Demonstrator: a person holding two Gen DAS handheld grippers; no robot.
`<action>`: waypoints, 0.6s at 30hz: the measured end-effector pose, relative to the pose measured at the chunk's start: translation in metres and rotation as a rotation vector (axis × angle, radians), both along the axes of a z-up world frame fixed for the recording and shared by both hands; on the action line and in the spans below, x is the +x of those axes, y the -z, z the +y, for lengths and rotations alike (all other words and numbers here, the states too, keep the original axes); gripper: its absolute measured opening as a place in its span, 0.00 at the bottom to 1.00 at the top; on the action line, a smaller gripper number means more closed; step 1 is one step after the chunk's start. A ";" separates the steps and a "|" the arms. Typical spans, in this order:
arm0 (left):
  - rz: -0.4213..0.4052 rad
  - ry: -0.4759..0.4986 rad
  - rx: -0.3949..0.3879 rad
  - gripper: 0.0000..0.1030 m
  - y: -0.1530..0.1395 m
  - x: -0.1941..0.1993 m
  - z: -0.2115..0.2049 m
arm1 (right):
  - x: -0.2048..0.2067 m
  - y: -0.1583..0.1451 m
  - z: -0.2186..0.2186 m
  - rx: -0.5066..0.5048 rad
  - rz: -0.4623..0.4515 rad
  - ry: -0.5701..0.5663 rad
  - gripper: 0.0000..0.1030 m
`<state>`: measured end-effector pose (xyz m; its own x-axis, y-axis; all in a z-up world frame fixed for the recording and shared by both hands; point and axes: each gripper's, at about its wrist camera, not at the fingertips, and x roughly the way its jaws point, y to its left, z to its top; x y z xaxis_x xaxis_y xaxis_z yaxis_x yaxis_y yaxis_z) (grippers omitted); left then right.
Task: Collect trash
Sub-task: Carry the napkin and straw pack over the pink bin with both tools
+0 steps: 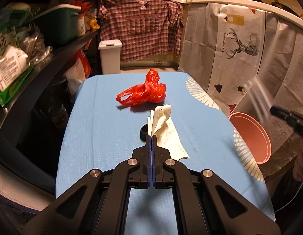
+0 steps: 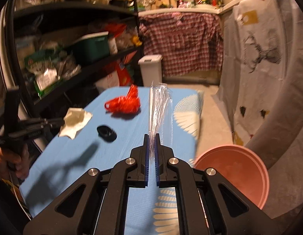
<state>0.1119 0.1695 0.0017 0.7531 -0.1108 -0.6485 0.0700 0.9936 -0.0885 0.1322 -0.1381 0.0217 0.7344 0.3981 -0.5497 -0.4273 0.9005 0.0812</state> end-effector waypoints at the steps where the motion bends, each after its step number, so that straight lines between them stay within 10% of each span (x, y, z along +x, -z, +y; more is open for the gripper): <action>1: -0.005 0.001 -0.006 0.00 -0.002 -0.001 -0.002 | -0.002 -0.004 -0.005 0.006 -0.009 0.008 0.05; 18: -0.006 -0.003 -0.041 0.00 -0.016 -0.012 -0.039 | -0.016 -0.017 -0.096 0.054 -0.071 0.187 0.05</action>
<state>0.0996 0.1304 0.0174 0.7574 -0.1349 -0.6389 0.0674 0.9894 -0.1290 0.1160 -0.2340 0.0391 0.8343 0.2789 -0.4756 -0.2596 0.9597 0.1074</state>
